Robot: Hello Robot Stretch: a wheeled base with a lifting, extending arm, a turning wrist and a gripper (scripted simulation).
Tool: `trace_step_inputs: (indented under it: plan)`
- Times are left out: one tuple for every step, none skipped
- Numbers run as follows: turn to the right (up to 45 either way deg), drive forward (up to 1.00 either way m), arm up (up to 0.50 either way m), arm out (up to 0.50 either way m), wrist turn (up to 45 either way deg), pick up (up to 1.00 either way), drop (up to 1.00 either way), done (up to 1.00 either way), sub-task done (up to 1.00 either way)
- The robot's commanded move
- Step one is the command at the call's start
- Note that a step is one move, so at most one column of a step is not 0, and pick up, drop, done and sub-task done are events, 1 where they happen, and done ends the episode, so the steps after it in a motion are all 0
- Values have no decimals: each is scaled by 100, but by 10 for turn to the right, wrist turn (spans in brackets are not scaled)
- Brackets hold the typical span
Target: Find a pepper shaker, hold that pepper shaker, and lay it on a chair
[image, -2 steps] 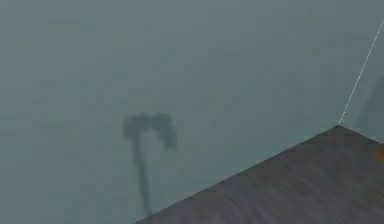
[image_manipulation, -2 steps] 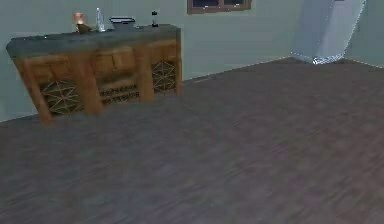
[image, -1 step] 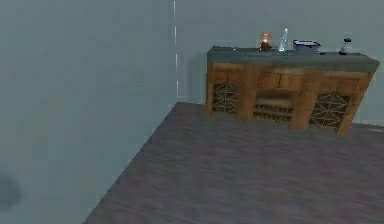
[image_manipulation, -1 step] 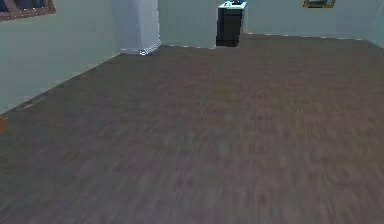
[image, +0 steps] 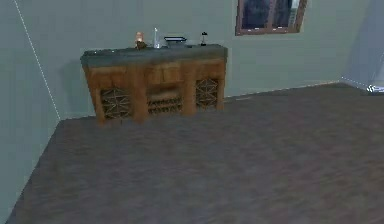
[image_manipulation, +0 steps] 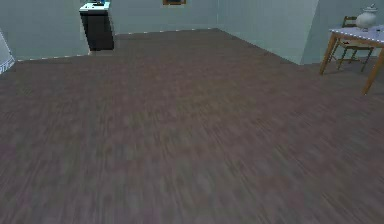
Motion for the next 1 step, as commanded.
trace_step_inputs:
  plan:
    - [0,100,0,0,0,0,0,0,0]
